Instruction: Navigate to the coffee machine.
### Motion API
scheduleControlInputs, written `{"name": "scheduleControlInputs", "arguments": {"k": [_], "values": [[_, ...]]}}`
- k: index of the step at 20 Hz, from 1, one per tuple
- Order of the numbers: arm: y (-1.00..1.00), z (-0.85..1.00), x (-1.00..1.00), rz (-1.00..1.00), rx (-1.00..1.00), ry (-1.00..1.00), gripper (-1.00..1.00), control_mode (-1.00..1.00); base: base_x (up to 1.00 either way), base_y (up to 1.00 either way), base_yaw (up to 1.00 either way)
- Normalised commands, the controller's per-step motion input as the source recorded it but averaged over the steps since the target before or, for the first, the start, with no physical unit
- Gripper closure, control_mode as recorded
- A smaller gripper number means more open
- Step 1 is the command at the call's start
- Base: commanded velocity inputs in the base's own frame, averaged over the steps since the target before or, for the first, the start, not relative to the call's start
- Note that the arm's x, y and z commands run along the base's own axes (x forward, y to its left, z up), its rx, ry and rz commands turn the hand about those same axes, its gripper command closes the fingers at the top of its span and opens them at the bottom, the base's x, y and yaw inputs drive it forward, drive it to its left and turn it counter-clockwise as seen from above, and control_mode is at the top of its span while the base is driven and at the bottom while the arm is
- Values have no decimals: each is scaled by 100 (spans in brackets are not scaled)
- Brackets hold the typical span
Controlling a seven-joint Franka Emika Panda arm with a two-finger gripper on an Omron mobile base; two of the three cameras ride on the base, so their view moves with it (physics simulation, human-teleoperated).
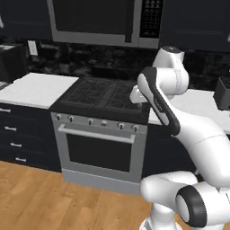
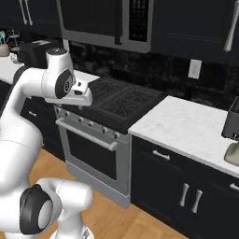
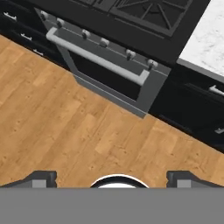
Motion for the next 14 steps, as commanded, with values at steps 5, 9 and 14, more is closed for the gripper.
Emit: {"name": "scheduleControlInputs", "arguments": {"k": [5,9,14], "values": [[0,0,0,0,0,0,-100,100,66,69,-21],[0,0,0,0,0,0,-100,100,55,100,-4],[0,0,0,0,0,0,-100,100,55,100,0]]}}
